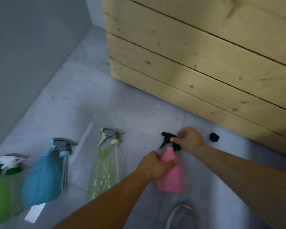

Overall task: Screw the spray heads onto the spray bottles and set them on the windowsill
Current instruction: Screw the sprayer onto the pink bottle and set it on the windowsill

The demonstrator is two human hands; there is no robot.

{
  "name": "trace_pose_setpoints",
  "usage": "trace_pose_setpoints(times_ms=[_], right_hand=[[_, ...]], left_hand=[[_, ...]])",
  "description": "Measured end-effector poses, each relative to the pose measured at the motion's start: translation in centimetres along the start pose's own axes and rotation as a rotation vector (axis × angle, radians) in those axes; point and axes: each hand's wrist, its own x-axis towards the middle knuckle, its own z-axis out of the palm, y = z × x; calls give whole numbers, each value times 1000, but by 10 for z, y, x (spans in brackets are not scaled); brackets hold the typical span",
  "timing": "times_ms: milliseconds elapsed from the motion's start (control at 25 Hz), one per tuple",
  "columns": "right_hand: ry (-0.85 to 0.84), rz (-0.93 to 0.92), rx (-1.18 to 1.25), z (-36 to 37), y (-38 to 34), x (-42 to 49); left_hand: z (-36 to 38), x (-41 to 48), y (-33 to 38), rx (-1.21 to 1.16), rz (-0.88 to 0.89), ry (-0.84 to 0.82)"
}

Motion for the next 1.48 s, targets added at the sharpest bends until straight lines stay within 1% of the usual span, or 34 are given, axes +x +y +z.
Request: trace_pose_setpoints(times_ms=[120, 200, 400, 560, 720, 880, 960, 1040, 1120, 1240, 1360, 1480], right_hand=[[-28, 16, -11, -1, 2, -1], [-51, 13, -35, 0, 3, 0], [-80, -58, -118, -2, 2, -5], [-137, -83, -158, -1, 6, -12], [-211, -74, -72, -12, -6, -27], [-375, -74, -3, -36, -44, -58], [-369, -143, 12, -54, -83, -77], [-334, -238, 112, -76, -134, -108], [-296, -367, 237, -96, -188, -153], [-217, -572, 338, -119, -252, -226], [-128, -758, 452, -142, -300, -302], [-78, -879, 671, -163, -327, -366]], left_hand=[[6, -5, -4, -38, 5, -24], [5, -9, -8, -100, 10, -4], [-9, -30, -18, -300, -22, 3], [-21, -53, -26, -348, -7, 31], [-37, -83, -24, -395, 39, 62], [-59, -127, -20, -363, 125, 66], [-78, -154, -15, -327, 173, 87], [-101, -189, -5, -301, 229, 136], [-129, -233, 7, -271, 299, 175], [-166, -305, 18, -240, 395, 208], [-188, -377, 6, -240, 474, 242], [-193, -427, -23, -291, 536, 286]])
